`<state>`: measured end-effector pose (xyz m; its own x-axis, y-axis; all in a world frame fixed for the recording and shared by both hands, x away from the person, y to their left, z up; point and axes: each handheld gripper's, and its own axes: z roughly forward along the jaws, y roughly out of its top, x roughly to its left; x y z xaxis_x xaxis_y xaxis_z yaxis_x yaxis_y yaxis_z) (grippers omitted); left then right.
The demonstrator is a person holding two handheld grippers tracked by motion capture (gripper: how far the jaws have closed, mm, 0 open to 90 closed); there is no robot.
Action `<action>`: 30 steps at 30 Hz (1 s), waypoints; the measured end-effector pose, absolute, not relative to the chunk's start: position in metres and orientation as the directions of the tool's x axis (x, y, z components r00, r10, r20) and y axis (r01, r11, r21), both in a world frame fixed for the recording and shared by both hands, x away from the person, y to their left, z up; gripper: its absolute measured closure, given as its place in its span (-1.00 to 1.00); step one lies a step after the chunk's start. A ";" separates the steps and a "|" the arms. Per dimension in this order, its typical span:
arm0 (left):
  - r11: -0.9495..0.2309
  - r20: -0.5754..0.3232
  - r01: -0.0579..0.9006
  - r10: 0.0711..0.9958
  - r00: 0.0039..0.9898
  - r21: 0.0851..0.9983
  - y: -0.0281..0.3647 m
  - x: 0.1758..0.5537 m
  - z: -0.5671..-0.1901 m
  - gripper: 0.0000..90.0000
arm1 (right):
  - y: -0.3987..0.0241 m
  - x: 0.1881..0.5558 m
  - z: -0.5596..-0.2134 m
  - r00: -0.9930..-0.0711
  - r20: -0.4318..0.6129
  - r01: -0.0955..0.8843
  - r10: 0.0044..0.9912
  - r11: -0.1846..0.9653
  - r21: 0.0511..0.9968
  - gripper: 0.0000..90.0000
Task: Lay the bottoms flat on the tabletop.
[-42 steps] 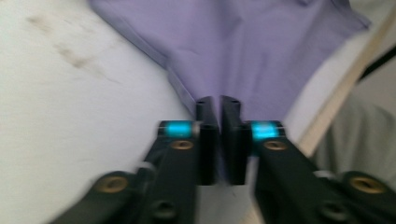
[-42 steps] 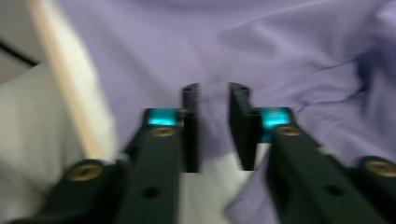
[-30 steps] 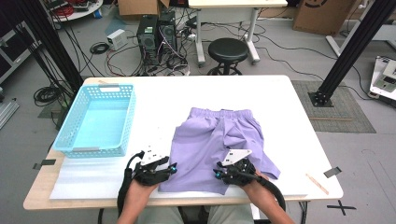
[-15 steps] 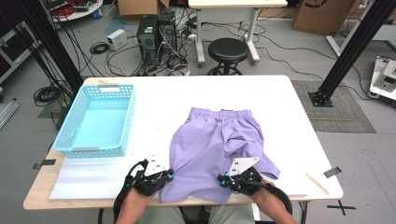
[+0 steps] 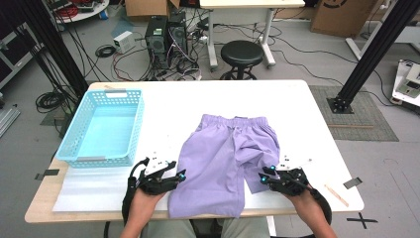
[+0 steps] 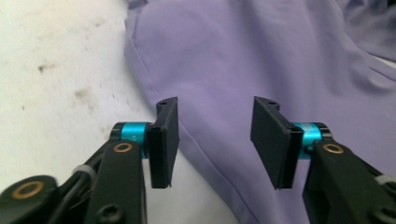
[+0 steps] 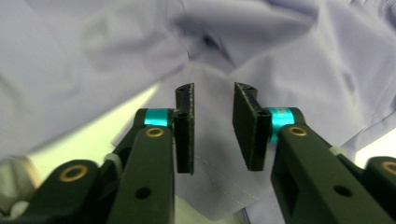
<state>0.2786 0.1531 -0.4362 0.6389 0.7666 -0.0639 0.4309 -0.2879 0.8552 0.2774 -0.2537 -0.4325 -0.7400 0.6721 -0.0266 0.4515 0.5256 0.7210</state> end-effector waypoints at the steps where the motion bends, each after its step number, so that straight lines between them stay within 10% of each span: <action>1: -0.281 -0.068 0.431 0.768 0.636 0.858 0.153 0.282 -0.436 0.13 | -0.253 0.279 -0.435 -0.743 -0.012 0.462 0.670 0.525 0.715 0.48; 5: -0.255 -0.087 0.438 0.777 0.624 0.862 0.151 0.295 -0.434 0.13 | -0.241 0.278 -0.443 -0.783 -0.021 0.446 0.621 0.585 0.677 0.57; 8: -0.241 -0.095 0.443 0.784 0.614 0.864 0.152 0.303 -0.435 0.13 | -0.237 0.274 -0.442 -0.806 -0.029 0.424 0.591 0.611 0.668 1.00; 20: -0.233 -0.112 0.481 0.802 0.586 0.845 0.149 0.322 -0.437 0.12 | -0.241 0.233 -0.438 -0.897 0.070 0.377 0.437 0.670 0.640 0.99; 22: -0.235 -0.112 0.484 0.804 0.585 0.843 0.148 0.324 -0.438 0.12 | -0.242 0.229 -0.433 -0.908 0.089 0.364 0.410 0.664 0.653 0.75; 30: -0.210 -0.123 0.482 0.812 0.571 0.851 0.147 0.332 -0.441 0.10 | -0.290 0.261 -0.418 -0.689 -0.010 0.468 0.724 0.456 0.757 0.47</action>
